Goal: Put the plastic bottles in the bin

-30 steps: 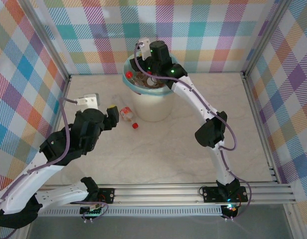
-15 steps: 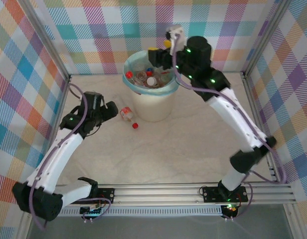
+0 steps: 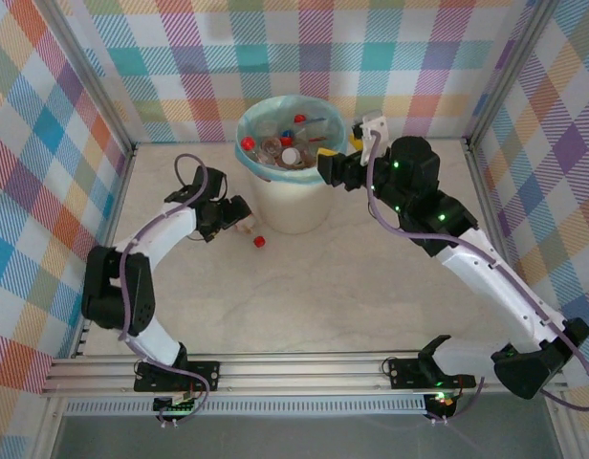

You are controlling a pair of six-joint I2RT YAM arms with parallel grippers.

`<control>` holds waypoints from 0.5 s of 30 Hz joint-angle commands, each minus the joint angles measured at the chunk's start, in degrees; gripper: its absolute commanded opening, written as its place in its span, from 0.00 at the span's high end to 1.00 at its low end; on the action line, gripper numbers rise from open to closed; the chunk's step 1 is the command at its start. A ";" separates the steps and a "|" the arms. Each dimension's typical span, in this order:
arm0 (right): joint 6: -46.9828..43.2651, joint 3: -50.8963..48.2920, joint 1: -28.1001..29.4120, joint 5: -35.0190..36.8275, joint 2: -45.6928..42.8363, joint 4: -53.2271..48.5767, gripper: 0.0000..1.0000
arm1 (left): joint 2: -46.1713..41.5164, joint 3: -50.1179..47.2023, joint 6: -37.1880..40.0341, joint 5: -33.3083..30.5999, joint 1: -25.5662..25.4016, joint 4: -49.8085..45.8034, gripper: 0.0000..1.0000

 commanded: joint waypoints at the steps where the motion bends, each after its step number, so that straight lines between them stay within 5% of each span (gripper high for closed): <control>1: -0.83 -1.12 0.24 1.87 -3.04 0.35 0.23 | 2.23 2.34 -2.22 2.65 0.84 3.26 0.11; 15: 0.14 -0.64 0.27 0.42 -2.30 -0.18 0.24 | 12.12 4.87 -1.88 3.64 0.95 4.83 0.26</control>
